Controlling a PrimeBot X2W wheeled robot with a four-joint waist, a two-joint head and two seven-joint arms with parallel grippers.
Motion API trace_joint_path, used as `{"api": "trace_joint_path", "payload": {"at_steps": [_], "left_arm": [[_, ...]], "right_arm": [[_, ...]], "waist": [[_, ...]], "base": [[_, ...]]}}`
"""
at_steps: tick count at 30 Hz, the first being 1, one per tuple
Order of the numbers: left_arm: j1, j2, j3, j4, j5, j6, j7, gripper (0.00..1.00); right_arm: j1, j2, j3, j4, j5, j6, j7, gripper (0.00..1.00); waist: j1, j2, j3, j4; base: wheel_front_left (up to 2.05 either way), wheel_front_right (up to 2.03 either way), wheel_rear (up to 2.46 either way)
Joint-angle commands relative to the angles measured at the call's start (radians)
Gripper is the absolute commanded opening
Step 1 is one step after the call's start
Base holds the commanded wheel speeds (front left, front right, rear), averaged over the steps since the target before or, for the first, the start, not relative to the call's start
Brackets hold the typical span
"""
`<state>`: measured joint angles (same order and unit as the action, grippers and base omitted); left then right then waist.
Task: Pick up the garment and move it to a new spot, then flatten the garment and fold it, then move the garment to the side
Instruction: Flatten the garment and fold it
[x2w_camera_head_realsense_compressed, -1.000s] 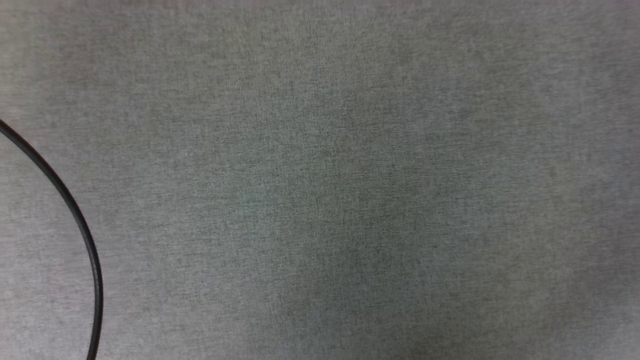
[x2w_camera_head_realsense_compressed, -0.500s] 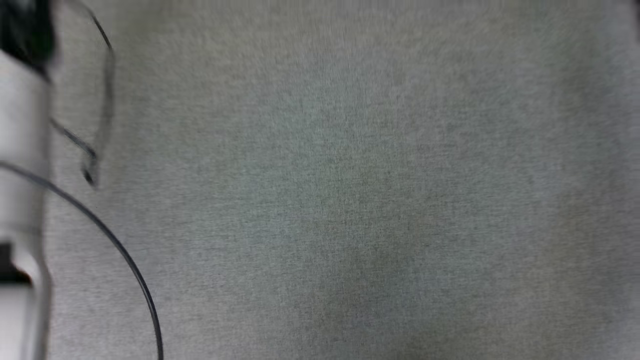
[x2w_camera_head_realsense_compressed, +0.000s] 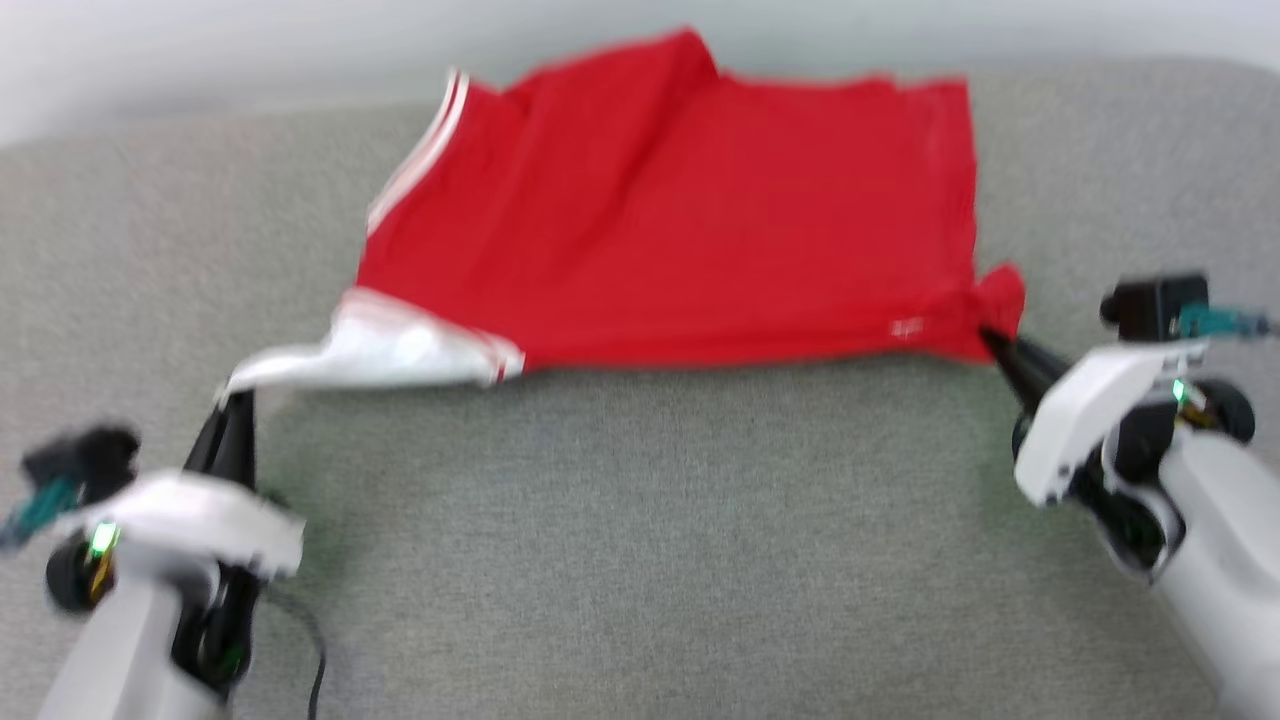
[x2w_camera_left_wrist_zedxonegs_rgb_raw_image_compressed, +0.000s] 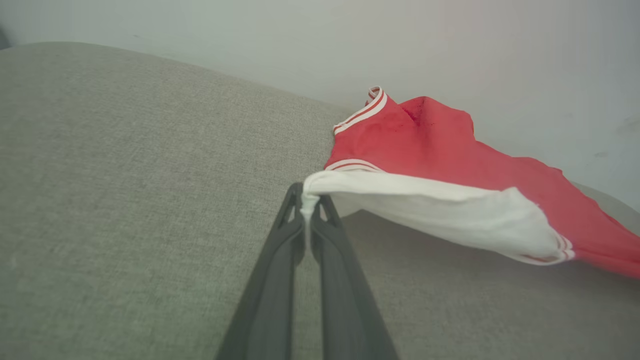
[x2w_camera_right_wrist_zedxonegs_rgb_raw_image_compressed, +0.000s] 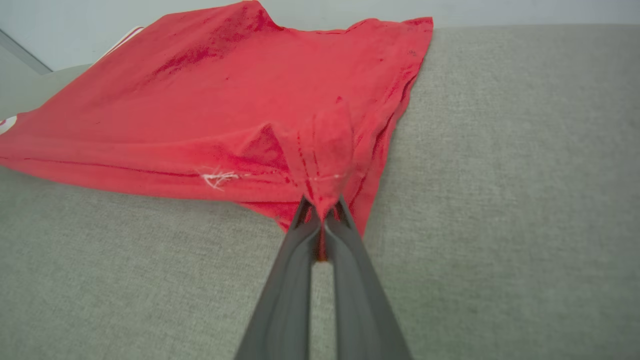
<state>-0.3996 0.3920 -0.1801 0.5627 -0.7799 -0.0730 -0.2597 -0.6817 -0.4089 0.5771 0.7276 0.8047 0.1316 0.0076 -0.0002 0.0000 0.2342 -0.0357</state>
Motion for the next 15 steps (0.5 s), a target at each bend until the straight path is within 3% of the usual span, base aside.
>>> {"api": "trace_joint_path", "payload": {"at_steps": [1, 8, 15], "left_arm": [[0.041, 0.020, 0.023, -0.026, -0.010, 0.017, -0.007, 0.00], [0.358, 0.083, 0.065, -0.312, -0.047, 0.144, 0.105, 0.00], [0.612, 0.108, 0.084, -0.632, -0.074, 0.296, 0.240, 0.00]], "right_arm": [[0.024, -0.023, 0.001, -0.017, 0.004, -0.002, -0.008, 0.00], [0.241, -0.085, -0.008, -0.134, 0.025, -0.002, 0.001, 0.00], [0.484, -0.095, -0.108, -0.273, -0.013, -0.002, 0.042, 0.00]], "waist": [[0.0002, 0.0000, -0.068, 0.000], [0.0002, 0.0000, -0.145, -0.003], [0.0002, 0.0000, -0.181, 0.013]], "base": [[0.00, 0.00, 0.00], [0.00, 0.00, 0.00], [0.00, 0.00, 0.00]]}}
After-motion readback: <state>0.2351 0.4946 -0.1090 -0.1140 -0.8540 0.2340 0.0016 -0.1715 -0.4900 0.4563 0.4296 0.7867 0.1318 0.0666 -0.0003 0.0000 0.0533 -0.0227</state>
